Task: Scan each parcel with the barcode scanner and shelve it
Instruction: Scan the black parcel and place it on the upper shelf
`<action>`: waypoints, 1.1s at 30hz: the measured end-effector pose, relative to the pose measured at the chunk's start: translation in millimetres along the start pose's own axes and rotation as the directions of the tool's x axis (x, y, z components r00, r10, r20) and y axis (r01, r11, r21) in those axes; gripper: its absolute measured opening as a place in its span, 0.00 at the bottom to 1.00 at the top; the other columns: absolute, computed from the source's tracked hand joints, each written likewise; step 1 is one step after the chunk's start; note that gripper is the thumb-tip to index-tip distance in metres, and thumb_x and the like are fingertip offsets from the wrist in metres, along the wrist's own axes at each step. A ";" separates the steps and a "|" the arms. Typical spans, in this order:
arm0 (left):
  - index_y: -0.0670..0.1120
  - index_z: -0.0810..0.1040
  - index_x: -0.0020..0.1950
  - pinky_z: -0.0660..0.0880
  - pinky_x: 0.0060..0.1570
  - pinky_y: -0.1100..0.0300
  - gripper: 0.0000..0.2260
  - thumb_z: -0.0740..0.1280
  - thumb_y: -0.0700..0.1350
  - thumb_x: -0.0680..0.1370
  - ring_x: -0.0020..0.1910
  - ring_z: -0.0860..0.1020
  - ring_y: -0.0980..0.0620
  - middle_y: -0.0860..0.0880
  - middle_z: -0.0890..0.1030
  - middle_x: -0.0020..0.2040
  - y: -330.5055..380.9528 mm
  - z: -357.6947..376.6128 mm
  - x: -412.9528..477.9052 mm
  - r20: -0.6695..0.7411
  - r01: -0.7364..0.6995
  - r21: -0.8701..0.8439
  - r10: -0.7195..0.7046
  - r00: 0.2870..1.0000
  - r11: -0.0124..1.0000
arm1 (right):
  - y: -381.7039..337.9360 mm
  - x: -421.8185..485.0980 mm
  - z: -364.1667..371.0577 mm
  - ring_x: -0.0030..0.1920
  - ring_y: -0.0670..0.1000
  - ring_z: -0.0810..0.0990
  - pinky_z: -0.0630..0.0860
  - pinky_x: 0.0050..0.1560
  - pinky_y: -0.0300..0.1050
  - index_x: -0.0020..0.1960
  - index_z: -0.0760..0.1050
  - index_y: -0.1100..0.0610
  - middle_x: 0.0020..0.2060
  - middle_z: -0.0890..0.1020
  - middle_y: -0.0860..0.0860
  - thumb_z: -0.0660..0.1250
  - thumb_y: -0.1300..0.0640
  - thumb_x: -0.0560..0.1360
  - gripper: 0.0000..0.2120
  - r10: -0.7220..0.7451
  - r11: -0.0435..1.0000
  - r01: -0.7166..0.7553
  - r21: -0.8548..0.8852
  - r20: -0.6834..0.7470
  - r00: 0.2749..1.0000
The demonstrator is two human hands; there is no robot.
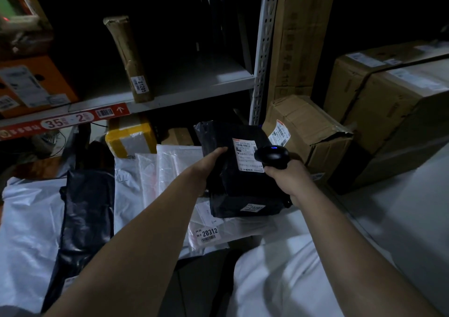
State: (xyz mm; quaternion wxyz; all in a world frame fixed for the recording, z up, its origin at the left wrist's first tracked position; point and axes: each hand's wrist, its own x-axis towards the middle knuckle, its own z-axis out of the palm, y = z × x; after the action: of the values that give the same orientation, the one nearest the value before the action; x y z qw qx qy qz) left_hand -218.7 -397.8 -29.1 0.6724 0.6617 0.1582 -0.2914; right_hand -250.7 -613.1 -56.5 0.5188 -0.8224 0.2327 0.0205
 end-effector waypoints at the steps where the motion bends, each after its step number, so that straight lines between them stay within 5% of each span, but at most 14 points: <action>1: 0.45 0.83 0.62 0.80 0.43 0.55 0.23 0.66 0.62 0.81 0.47 0.86 0.46 0.46 0.89 0.45 0.5 1.1 -0.8 0.011 0.011 0.008 -0.011 1.000 1.000 | 0.1 0.9 -0.4 0.54 0.60 0.83 0.82 0.58 0.56 0.59 0.81 0.60 0.52 0.84 0.57 0.77 0.48 0.74 0.20 0.001 1.000 -0.001 0.010 0.002 1.000; 7: 0.45 0.83 0.65 0.81 0.45 0.54 0.25 0.64 0.64 0.81 0.50 0.86 0.44 0.42 0.88 0.54 -3.3 5.2 3.2 -0.014 -0.013 -0.123 0.012 1.000 0.992 | 0.8 2.5 0.2 0.54 0.61 0.84 0.83 0.59 0.60 0.60 0.82 0.58 0.54 0.85 0.57 0.78 0.49 0.73 0.20 0.028 0.998 -0.028 0.049 -0.008 1.000; 11: 0.43 0.82 0.62 0.79 0.43 0.55 0.27 0.58 0.65 0.84 0.46 0.84 0.45 0.46 0.88 0.39 0.9 3.1 2.7 -0.010 -0.060 -0.193 0.059 0.998 0.979 | 3.3 4.8 -0.8 0.53 0.59 0.85 0.83 0.58 0.60 0.59 0.83 0.57 0.52 0.86 0.57 0.78 0.49 0.73 0.18 0.050 0.995 -0.050 0.081 0.004 0.999; 15: 0.44 0.79 0.71 0.81 0.49 0.53 0.30 0.57 0.67 0.83 0.53 0.87 0.45 0.43 0.88 0.56 -1.3 -2.2 6.6 0.051 -0.101 -0.182 0.112 0.992 0.978 | 5.5 7.7 -0.6 0.51 0.59 0.85 0.83 0.57 0.61 0.57 0.84 0.56 0.49 0.86 0.56 0.78 0.48 0.73 0.17 0.036 0.996 -0.037 0.081 0.014 0.999; 19: 0.44 0.82 0.65 0.84 0.45 0.54 0.27 0.65 0.66 0.80 0.48 0.88 0.43 0.42 0.88 0.54 -4.1 -5.8 3.8 0.134 -0.006 -0.090 0.018 0.991 0.996 | 2.9 9.0 -0.6 0.51 0.60 0.85 0.83 0.58 0.61 0.58 0.83 0.58 0.50 0.86 0.57 0.78 0.51 0.74 0.16 0.038 0.992 -0.042 0.118 0.035 0.999; 23: 0.42 0.82 0.60 0.82 0.39 0.58 0.23 0.65 0.61 0.81 0.39 0.86 0.47 0.44 0.88 0.43 -4.9 -11.0 3.8 0.069 -0.048 -0.027 0.050 0.996 0.998 | -6.1 6.2 0.2 0.53 0.61 0.85 0.83 0.59 0.63 0.59 0.81 0.59 0.53 0.85 0.58 0.78 0.54 0.75 0.16 0.058 0.982 -0.066 0.178 0.051 0.997; 29: 0.43 0.83 0.60 0.82 0.39 0.58 0.19 0.63 0.57 0.82 0.42 0.87 0.47 0.43 0.88 0.48 -7.9 -39.4 -8.6 0.010 -0.130 -0.088 0.132 0.991 0.988 | -28.0 -11.3 8.4 0.54 0.61 0.83 0.82 0.58 0.56 0.62 0.79 0.63 0.52 0.84 0.58 0.77 0.55 0.77 0.18 0.037 0.969 -0.063 0.238 0.112 0.993; 33: 0.44 0.82 0.65 0.81 0.50 0.52 0.21 0.66 0.57 0.80 0.52 0.87 0.43 0.40 0.87 0.57 -8.6 -77.0 -32.9 -0.080 -0.210 -0.110 0.202 0.976 0.972 | -46.3 -24.7 23.1 0.51 0.57 0.86 0.83 0.57 0.57 0.61 0.80 0.62 0.50 0.86 0.56 0.77 0.55 0.77 0.17 -0.039 0.973 -0.007 0.231 0.197 0.980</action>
State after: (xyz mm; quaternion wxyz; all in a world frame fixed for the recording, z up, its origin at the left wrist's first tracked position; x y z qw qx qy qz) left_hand -236.2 -315.8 -21.9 0.7310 0.6433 0.1284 -0.1877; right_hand -249.1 -567.9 -21.3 0.6315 -0.7523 0.1735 0.0717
